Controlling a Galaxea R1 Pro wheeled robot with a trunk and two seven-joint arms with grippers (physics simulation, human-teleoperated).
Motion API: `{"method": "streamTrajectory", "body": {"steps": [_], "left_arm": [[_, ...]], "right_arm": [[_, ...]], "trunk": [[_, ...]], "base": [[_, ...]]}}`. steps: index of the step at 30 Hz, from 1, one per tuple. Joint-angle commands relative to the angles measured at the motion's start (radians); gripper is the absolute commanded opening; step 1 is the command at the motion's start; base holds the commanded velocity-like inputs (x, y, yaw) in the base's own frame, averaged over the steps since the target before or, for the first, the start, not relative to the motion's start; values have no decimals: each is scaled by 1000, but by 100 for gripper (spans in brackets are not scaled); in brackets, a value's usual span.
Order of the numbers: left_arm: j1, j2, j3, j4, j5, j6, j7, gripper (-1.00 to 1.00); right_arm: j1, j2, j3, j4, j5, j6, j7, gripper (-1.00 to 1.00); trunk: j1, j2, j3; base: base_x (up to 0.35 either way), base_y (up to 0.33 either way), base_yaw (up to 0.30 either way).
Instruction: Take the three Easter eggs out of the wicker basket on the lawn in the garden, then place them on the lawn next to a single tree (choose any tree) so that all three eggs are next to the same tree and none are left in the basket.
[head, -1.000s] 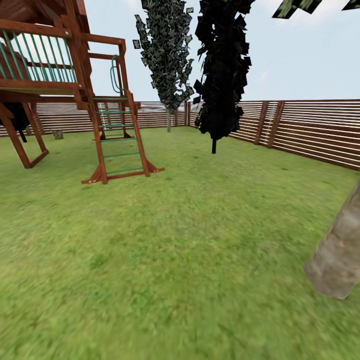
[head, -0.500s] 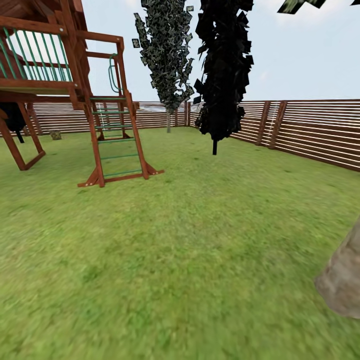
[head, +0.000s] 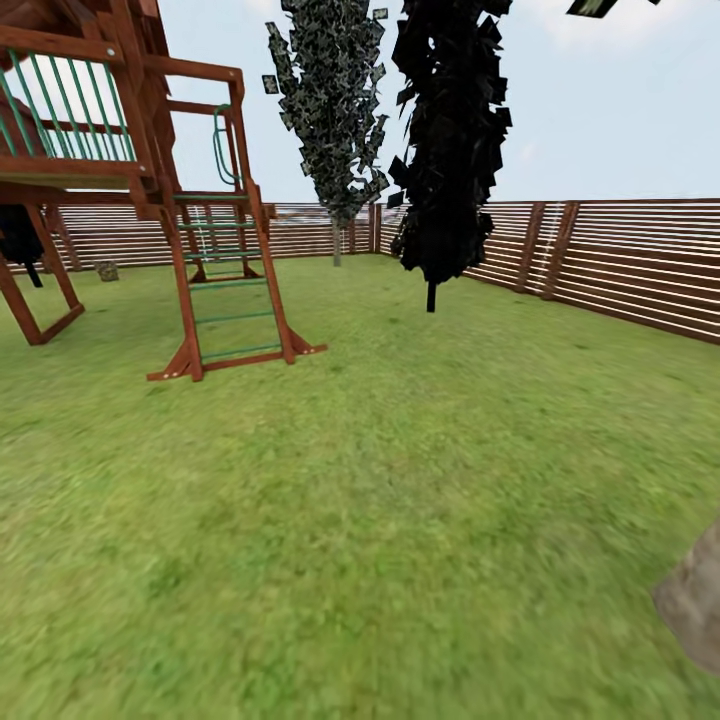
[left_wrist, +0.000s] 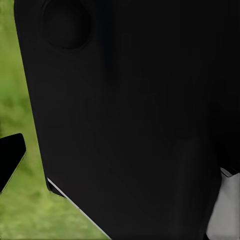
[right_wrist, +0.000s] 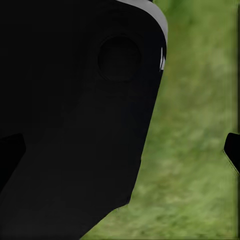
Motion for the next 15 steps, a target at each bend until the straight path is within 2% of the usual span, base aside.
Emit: {"method": "streamTrajectory", "body": {"steps": [1,15], "left_arm": [[1,0,-1,-2,-1,0,-3,100],[1,0,-1,-2,-1,0,-3,100]], "right_arm": [[-1,0,5,2,2,0,1,100],[-1,0,5,2,2,0,1,100]], "trunk": [[1,0,-1],[1,0,-1]], "base": [[334,0,0],[335,0,0]]}}
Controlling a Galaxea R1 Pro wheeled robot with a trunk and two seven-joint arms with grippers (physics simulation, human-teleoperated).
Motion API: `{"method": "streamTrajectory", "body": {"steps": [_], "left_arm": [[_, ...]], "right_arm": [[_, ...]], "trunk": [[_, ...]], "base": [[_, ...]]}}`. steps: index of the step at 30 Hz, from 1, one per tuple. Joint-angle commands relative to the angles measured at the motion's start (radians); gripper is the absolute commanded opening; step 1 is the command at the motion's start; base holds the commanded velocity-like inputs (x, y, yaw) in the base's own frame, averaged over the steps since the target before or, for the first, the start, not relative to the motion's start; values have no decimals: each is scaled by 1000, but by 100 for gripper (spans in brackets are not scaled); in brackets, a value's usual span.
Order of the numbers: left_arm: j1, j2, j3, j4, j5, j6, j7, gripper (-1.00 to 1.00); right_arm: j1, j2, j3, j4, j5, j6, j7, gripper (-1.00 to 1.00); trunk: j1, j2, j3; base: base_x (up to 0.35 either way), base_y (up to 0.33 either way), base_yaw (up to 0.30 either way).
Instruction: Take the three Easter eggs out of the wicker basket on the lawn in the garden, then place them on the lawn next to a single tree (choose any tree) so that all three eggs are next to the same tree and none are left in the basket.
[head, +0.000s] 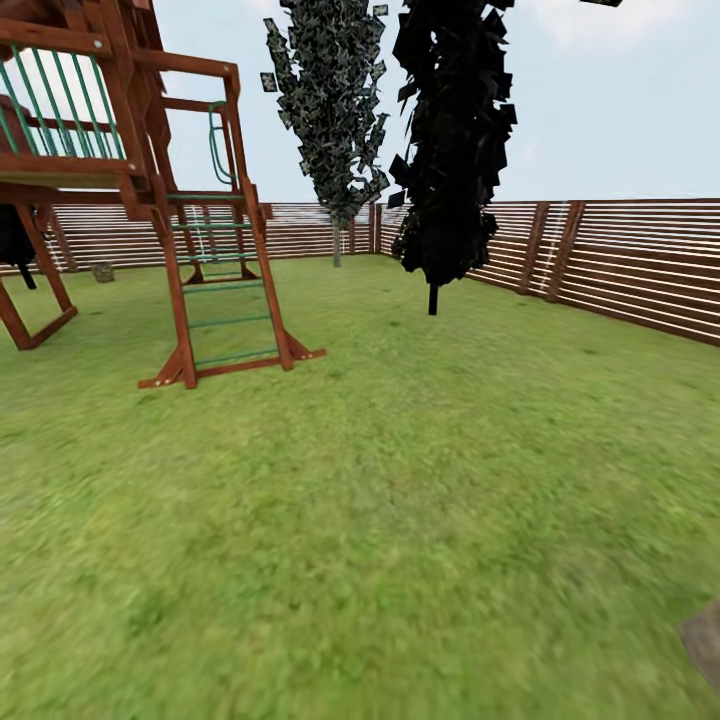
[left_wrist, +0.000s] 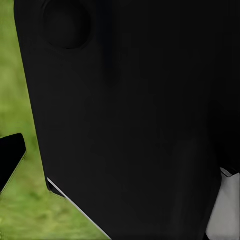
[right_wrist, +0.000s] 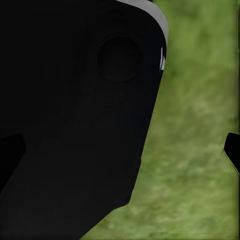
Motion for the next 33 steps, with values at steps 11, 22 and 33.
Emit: {"method": "streamTrajectory", "body": {"steps": [11,22,33], "left_arm": [[1,0,-1,-2,-1,0,-3,100],[1,0,-1,-2,-1,0,-3,100],[1,0,-1,-2,-1,0,-3,100]], "right_arm": [[-1,0,5,2,2,0,1,100],[-1,0,5,2,2,0,1,100],[-1,0,5,2,2,0,1,100]], "trunk": [[1,0,-1],[1,0,-1],[1,0,-1]], "base": [[335,0,0],[335,0,0],[335,0,0]]}}
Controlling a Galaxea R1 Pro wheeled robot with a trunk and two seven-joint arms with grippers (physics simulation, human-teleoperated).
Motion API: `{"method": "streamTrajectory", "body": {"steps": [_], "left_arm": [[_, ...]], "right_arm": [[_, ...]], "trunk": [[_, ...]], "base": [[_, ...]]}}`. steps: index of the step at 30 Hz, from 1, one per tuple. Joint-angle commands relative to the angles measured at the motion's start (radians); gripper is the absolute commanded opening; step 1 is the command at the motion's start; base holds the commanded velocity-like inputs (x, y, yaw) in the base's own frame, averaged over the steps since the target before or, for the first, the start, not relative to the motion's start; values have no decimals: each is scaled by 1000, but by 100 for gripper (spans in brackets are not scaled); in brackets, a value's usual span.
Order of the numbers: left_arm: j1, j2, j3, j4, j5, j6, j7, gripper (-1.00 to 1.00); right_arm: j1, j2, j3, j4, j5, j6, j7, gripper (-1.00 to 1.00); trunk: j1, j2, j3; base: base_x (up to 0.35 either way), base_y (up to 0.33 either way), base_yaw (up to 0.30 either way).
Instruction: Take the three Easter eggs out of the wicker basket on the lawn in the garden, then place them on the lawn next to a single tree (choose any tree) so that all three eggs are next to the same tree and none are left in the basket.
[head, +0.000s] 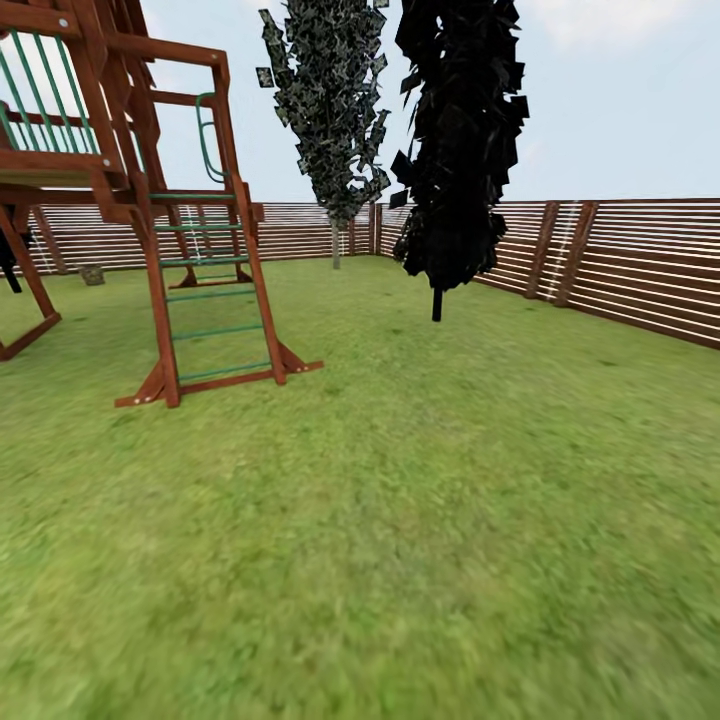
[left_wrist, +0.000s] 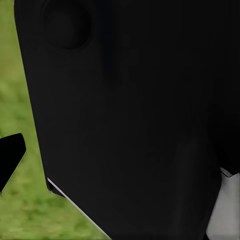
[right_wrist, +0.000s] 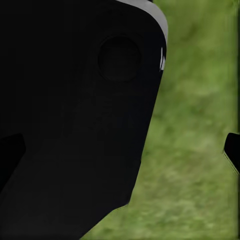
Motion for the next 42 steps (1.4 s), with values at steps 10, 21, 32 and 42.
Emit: {"method": "streamTrajectory", "body": {"steps": [10,21,32,42], "left_arm": [[1,0,-1,-2,0,0,-3,100],[1,0,0,-2,1,0,-3,100],[1,0,0,-2,1,0,-3,100],[1,1,0,-2,1,0,-3,100]], "right_arm": [[-1,0,5,2,2,0,1,100],[-1,0,5,2,2,0,1,100],[-1,0,5,3,2,0,7,100],[-1,0,5,2,2,0,7,100]], "trunk": [[1,0,-1],[1,0,-1],[1,0,-1],[1,0,-1]], "base": [[334,0,0],[335,0,0],[335,0,-94],[334,0,-22]]}}
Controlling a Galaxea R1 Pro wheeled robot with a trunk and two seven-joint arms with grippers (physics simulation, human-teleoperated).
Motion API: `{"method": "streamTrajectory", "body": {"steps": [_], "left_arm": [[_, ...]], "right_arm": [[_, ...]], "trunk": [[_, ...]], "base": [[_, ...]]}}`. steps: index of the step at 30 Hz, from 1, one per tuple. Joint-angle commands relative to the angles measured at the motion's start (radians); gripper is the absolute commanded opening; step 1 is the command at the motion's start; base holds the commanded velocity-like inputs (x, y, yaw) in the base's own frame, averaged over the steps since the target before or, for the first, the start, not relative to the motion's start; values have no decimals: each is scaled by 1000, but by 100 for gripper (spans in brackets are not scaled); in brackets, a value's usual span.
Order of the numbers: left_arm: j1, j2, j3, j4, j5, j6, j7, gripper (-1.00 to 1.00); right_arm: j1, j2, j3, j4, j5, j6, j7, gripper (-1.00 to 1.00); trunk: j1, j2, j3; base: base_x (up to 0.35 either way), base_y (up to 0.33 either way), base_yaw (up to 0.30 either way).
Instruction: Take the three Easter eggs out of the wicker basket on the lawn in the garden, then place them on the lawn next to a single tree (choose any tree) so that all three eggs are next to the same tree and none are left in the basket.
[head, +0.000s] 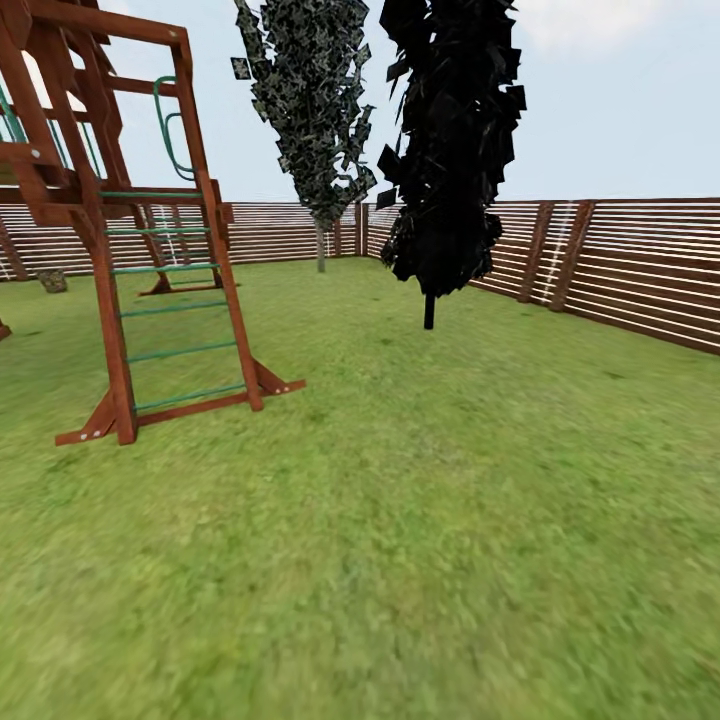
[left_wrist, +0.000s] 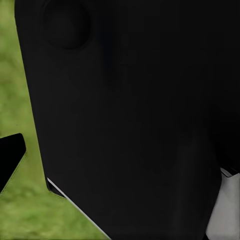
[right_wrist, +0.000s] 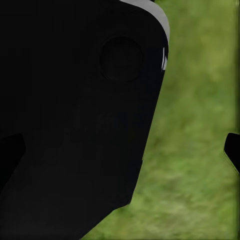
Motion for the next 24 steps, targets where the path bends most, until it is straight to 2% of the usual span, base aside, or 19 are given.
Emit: {"method": "streamTrajectory", "body": {"steps": [1,10,17,24], "left_arm": [[1,0,-1,-2,-1,0,-3,100],[1,0,-1,-2,-1,0,-3,100],[1,0,0,-2,-1,0,-3,100],[1,1,0,-2,-1,0,-3,100]], "right_arm": [[-1,0,5,2,2,0,2,100],[-1,0,5,2,2,0,2,100],[-1,0,5,3,2,0,2,100],[-1,0,5,3,2,0,2,100]], "trunk": [[1,0,-1],[1,0,-1],[1,0,-1],[1,0,-1]], "base": [[334,0,0],[335,0,-3],[335,0,-192],[335,0,-24]]}}
